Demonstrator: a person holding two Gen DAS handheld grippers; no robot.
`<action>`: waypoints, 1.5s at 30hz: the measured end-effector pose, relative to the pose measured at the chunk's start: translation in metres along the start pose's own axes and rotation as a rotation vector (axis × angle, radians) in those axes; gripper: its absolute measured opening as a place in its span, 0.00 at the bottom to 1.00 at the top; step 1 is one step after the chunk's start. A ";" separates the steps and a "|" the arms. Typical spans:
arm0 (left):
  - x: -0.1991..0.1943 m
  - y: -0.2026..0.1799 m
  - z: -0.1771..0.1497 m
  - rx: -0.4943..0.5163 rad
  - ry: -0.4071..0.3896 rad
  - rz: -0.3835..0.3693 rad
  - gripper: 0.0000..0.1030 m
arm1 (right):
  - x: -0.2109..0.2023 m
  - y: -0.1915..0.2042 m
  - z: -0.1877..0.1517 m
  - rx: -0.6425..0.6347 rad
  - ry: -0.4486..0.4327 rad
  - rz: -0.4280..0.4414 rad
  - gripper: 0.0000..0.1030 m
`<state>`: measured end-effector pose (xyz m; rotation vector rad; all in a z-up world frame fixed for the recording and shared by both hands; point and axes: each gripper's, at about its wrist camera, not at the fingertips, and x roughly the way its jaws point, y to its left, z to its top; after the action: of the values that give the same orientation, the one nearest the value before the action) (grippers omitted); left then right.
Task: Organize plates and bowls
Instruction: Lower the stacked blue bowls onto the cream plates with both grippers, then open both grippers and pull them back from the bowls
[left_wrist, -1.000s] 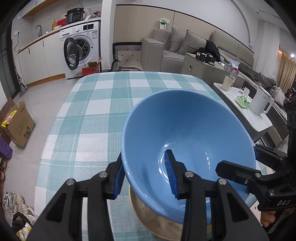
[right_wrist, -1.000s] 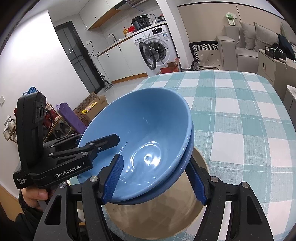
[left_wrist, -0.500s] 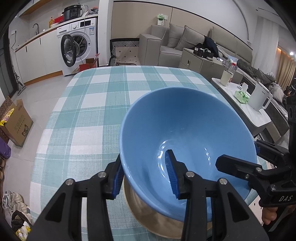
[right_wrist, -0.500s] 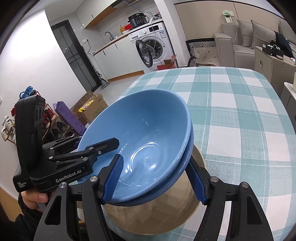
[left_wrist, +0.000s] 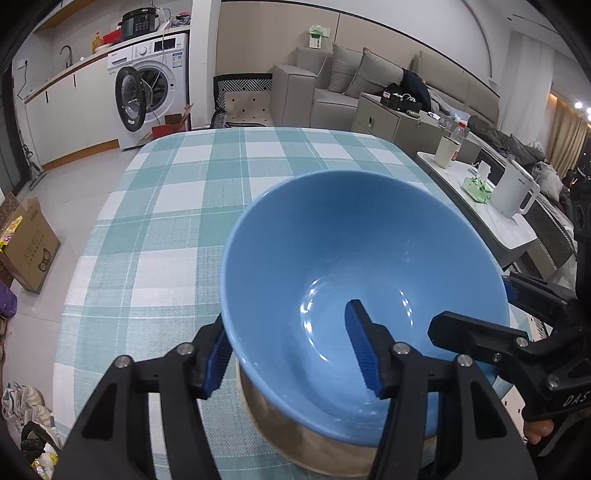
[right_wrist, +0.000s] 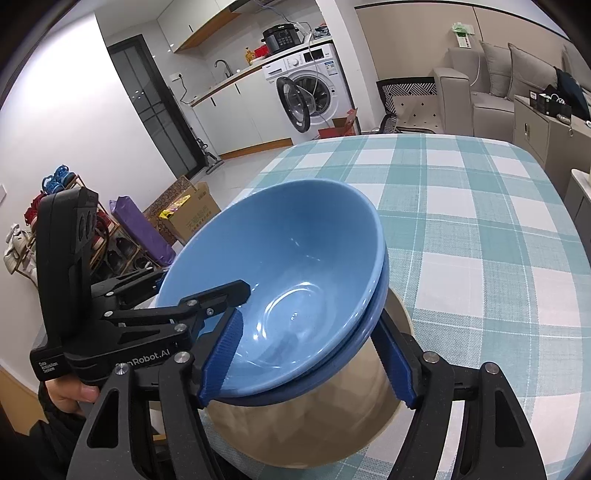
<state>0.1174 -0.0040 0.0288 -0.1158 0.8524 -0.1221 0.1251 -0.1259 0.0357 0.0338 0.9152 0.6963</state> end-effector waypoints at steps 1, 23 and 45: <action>0.000 0.000 0.000 -0.001 0.002 -0.003 0.58 | 0.000 0.000 0.000 -0.001 0.000 0.005 0.73; -0.039 0.006 -0.003 0.029 -0.108 0.003 0.85 | -0.016 0.001 0.001 -0.065 -0.058 -0.019 0.99; -0.060 0.015 -0.041 0.071 -0.302 0.112 1.00 | -0.051 0.015 -0.039 -0.250 -0.201 -0.030 0.99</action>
<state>0.0484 0.0177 0.0441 -0.0188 0.5508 -0.0282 0.0672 -0.1531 0.0529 -0.1293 0.6313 0.7606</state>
